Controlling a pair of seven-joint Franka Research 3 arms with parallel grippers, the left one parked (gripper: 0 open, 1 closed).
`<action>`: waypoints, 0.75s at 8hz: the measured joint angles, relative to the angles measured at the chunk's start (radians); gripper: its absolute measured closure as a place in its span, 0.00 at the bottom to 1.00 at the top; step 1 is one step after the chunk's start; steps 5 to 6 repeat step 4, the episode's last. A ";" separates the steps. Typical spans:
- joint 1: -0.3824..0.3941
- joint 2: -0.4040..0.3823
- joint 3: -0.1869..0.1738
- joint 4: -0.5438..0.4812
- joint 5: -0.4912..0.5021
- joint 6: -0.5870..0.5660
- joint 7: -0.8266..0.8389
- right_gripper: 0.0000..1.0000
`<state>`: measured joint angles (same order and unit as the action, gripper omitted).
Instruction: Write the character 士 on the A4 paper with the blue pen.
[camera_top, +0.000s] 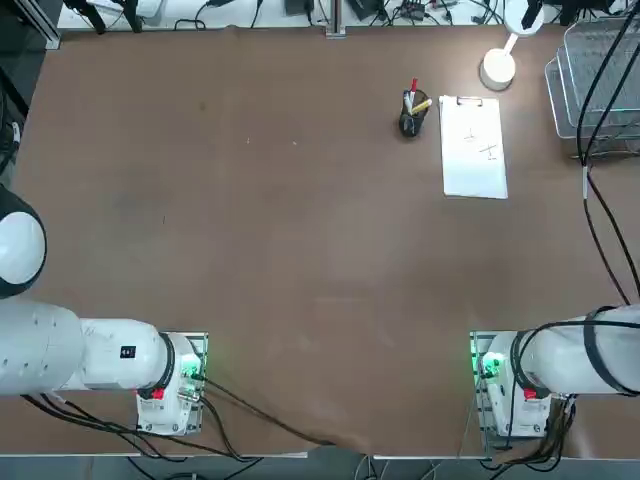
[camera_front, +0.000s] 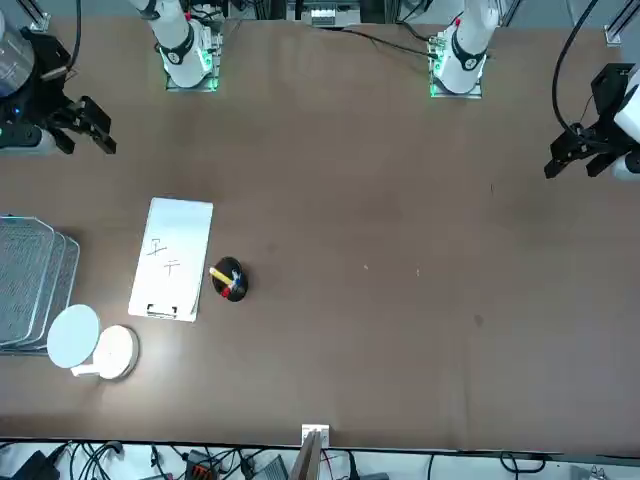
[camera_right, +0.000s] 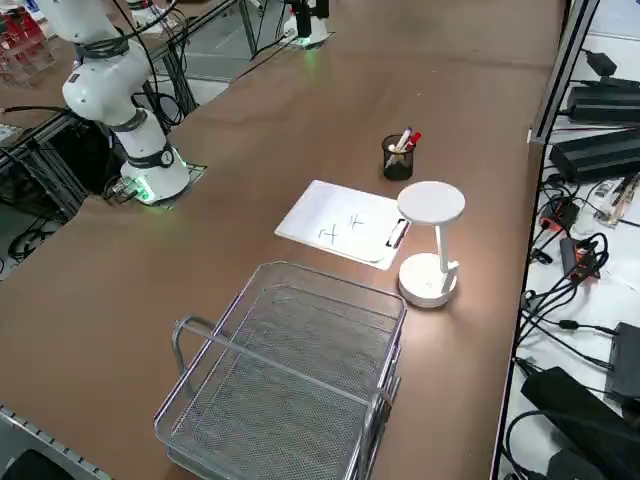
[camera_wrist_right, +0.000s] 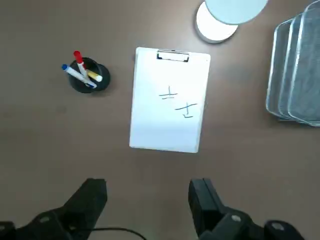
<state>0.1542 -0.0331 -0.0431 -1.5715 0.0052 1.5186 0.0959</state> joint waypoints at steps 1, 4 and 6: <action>-0.002 -0.002 -0.019 0.000 0.037 0.000 -0.012 0.00; -0.008 -0.002 -0.043 0.000 0.058 0.000 -0.038 0.00; -0.008 -0.002 -0.043 0.000 0.058 0.000 -0.038 0.00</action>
